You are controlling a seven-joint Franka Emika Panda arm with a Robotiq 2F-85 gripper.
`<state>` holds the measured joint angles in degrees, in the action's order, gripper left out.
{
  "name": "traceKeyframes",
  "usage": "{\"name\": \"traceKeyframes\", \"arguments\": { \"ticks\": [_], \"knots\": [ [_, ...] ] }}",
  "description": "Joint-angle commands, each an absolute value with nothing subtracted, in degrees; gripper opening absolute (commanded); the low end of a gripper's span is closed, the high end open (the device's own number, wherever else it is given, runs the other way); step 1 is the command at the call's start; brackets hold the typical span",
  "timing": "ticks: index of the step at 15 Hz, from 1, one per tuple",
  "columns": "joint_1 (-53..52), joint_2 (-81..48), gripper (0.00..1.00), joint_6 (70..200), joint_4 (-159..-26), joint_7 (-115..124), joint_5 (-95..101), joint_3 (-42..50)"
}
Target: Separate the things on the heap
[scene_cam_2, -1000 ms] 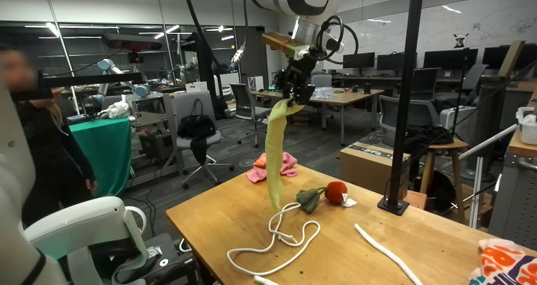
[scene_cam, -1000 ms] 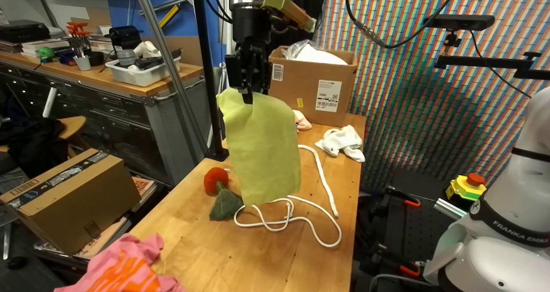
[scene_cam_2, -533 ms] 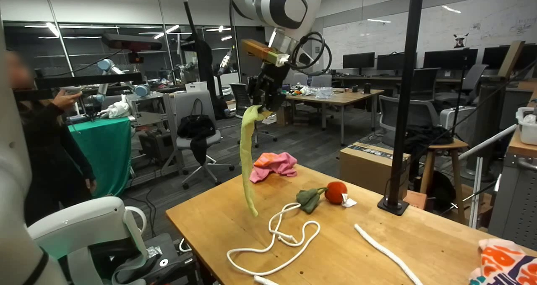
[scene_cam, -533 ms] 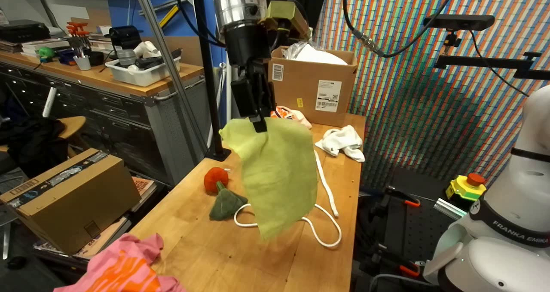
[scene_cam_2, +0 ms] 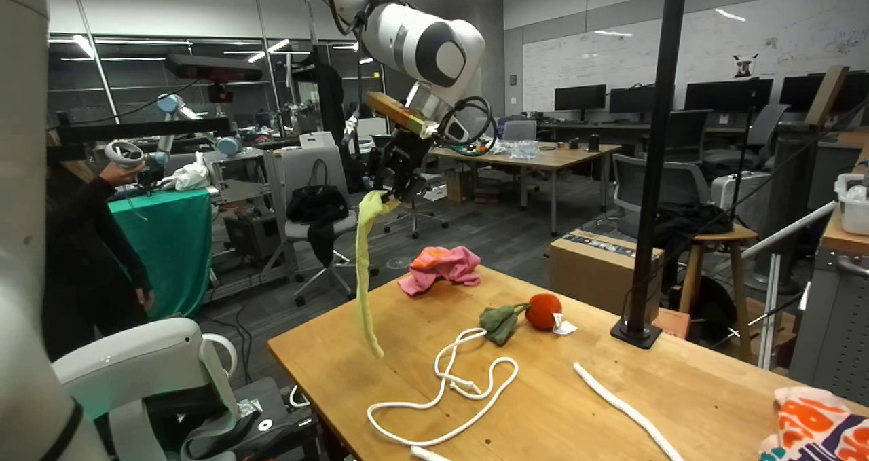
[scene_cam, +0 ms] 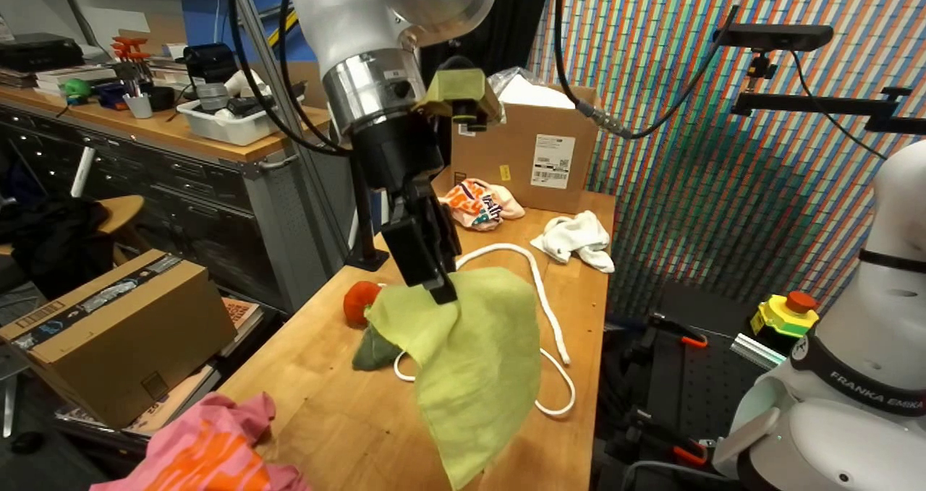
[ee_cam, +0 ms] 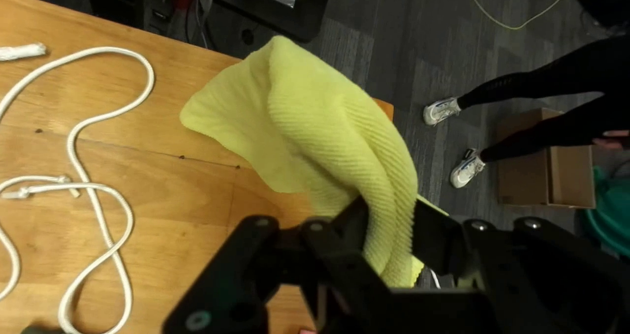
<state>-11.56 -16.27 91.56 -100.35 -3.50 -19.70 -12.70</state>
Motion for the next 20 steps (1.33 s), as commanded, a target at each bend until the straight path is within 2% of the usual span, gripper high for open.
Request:
{"name": "traceKeyframes", "arguments": {
  "ticks": [1, 11, 20],
  "knots": [
    [-11.44, -20.10, 0.08, 89.98, -97.63, -3.29, -24.87, -13.25],
    [-11.51, -24.13, 0.08, 93.65, -99.99, -0.98, -38.78, -13.05],
    [-13.79, -23.81, 0.08, 95.90, -105.40, -1.80, -36.50, -13.07]
  ]
}}
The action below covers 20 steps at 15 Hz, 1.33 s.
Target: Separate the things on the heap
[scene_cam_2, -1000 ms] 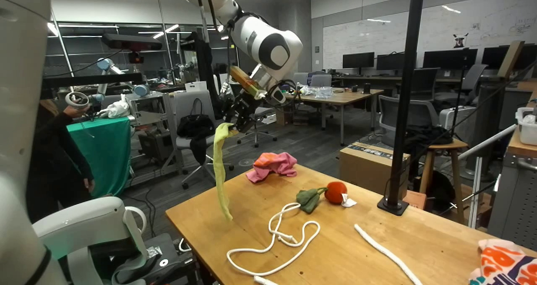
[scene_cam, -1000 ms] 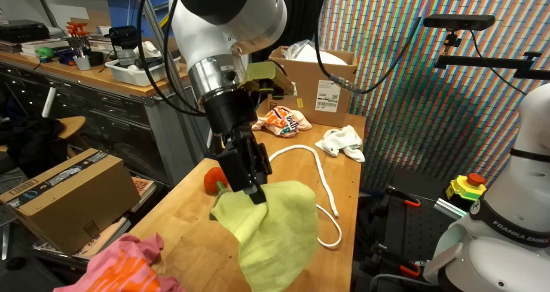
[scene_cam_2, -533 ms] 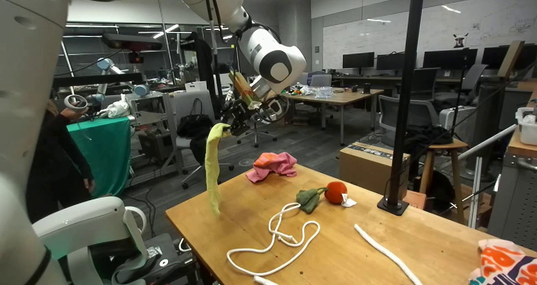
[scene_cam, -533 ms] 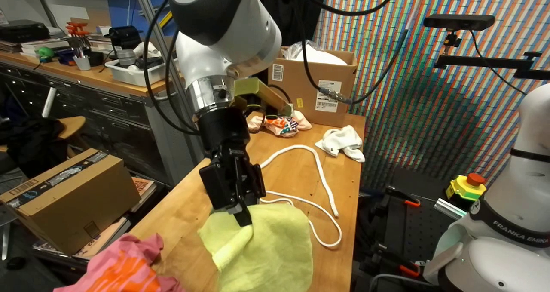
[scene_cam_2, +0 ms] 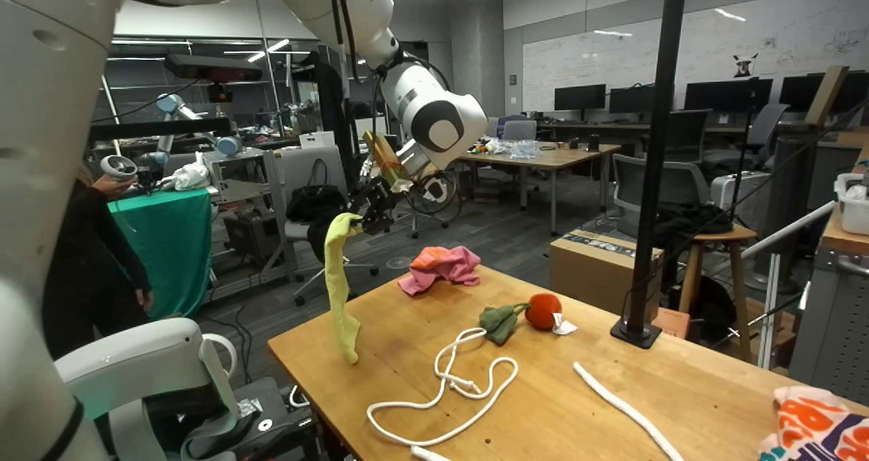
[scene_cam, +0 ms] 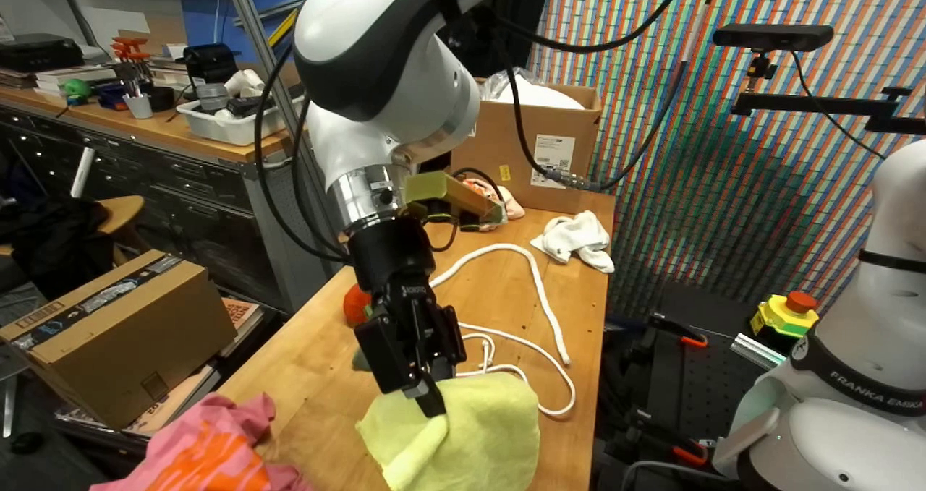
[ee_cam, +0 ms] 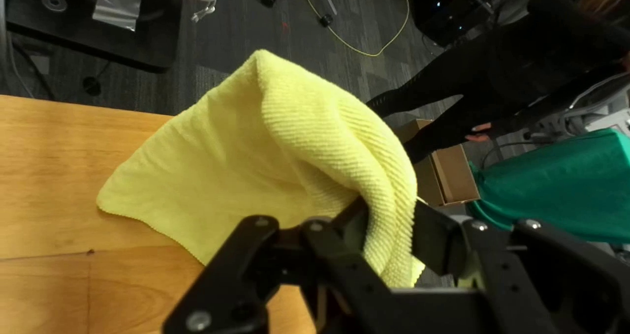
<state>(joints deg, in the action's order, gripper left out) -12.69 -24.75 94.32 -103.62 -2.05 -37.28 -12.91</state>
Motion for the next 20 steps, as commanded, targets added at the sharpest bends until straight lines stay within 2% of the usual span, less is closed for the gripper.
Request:
{"name": "traceKeyframes", "arguments": {
  "ticks": [1, 6, 15, 16, 17, 20],
  "knots": [
    [-14.08, -23.74, 0.08, 96.36, -105.87, -1.82, -36.22, -13.12],
    [-15.25, -23.77, 0.09, 98.14, -107.09, -1.53, -35.46, -13.33],
    [-15.94, -24.81, 0.09, 111.04, -107.30, -0.45, -33.37, -13.19],
    [-15.77, -24.95, 0.40, 110.98, -107.21, -0.27, -32.89, -13.27],
    [-15.75, -25.08, 0.41, 111.08, -107.16, 0.01, -32.17, -13.25],
    [-15.54, -25.42, 0.62, 110.55, -106.87, 0.97, -30.60, -13.27]
  ]
}}
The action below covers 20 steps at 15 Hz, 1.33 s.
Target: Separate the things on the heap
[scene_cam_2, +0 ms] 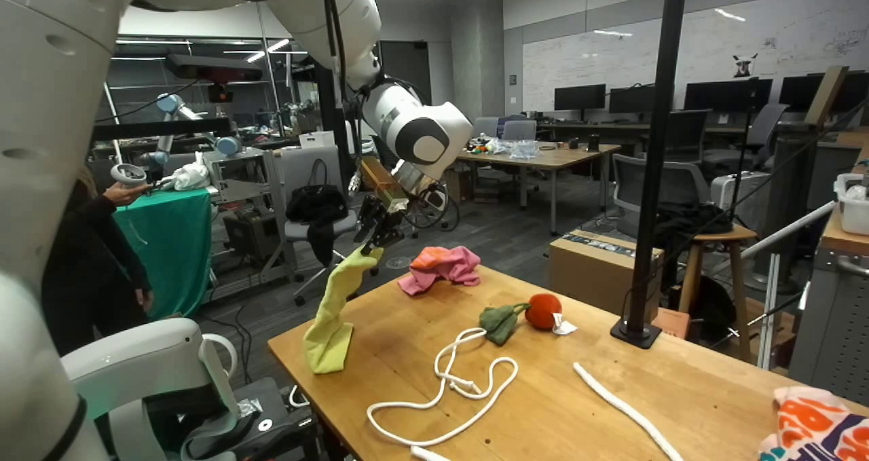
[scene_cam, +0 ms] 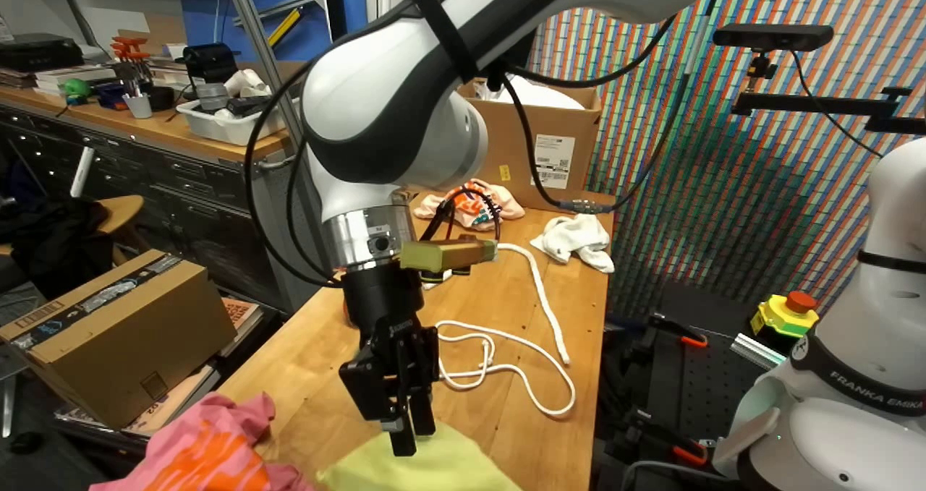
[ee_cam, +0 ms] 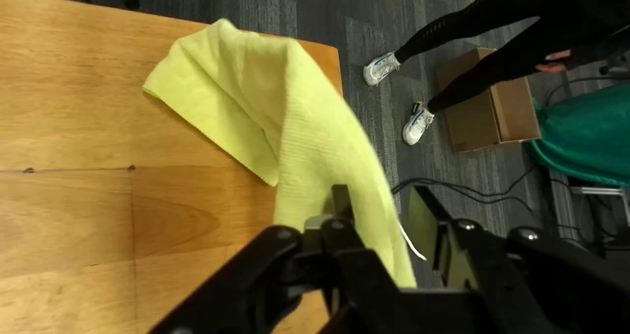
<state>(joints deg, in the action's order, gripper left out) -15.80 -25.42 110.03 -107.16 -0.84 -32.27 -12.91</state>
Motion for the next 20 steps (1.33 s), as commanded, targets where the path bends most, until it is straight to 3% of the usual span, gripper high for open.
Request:
{"name": "traceKeyframes", "arguments": {
  "ticks": [1, 5, 20],
  "knots": [
    [-15.46, -25.66, 0.71, 110.61, -106.68, 1.36, -30.29, -13.27],
    [-15.28, -25.64, 0.99, 110.85, -106.46, 2.36, -29.02, -13.04],
    [-17.17, -29.47, 1.00, 142.62, -105.74, 17.76, -0.68, -3.63]
  ]
}}
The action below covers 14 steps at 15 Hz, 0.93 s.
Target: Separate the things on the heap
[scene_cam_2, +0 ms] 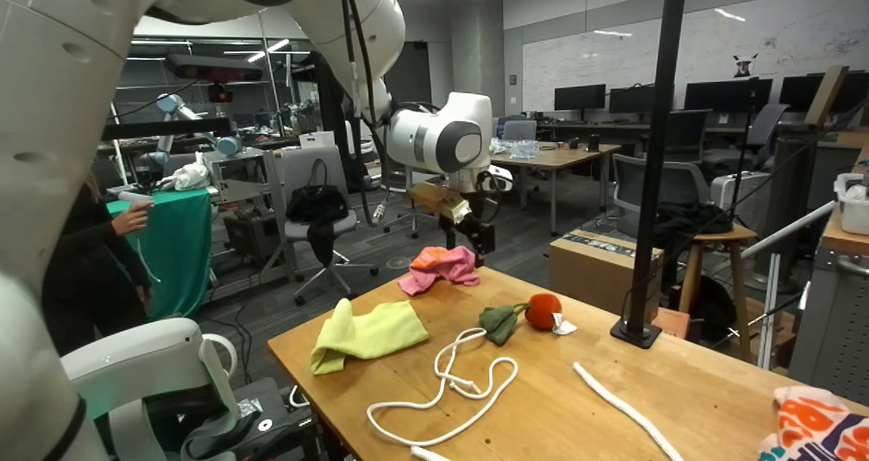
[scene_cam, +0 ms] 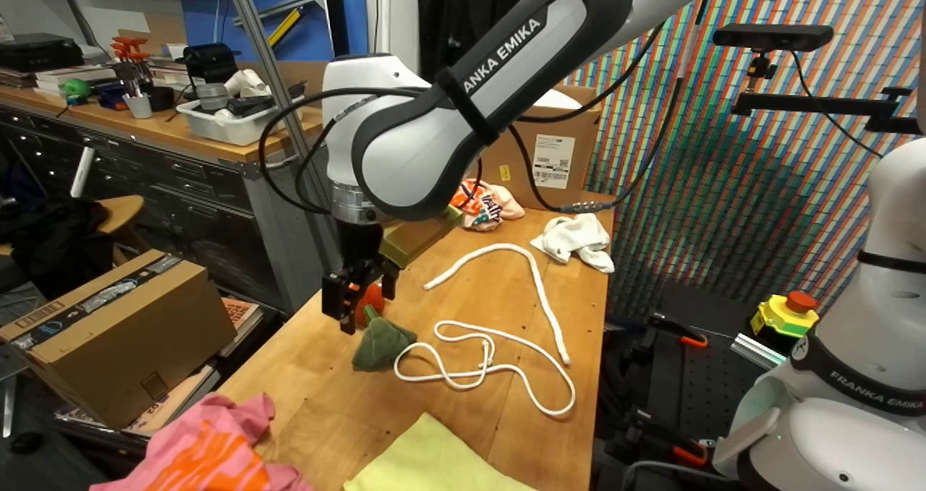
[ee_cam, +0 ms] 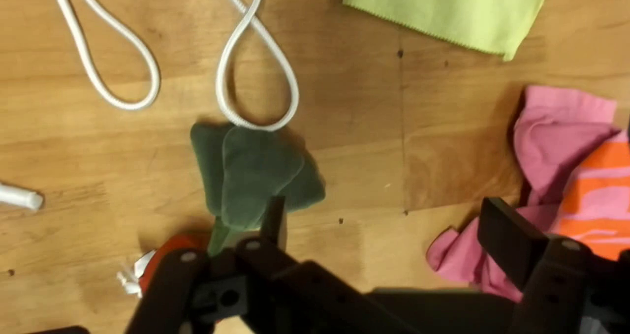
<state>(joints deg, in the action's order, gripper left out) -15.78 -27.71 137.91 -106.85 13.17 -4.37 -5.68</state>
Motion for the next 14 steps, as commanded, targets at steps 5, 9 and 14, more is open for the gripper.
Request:
{"name": "traceKeyframes", "arguments": {
  "ticks": [5, 9, 14],
  "knots": [
    [-18.29, -33.47, 1.00, 145.24, -104.07, 22.98, 3.38, -0.94],
    [-19.18, -37.31, 1.00, 146.48, -101.07, 25.65, 4.65, 1.07],
    [-19.55, -41.60, 1.00, 149.30, -95.88, 28.41, 4.22, 3.56]
  ]
}}
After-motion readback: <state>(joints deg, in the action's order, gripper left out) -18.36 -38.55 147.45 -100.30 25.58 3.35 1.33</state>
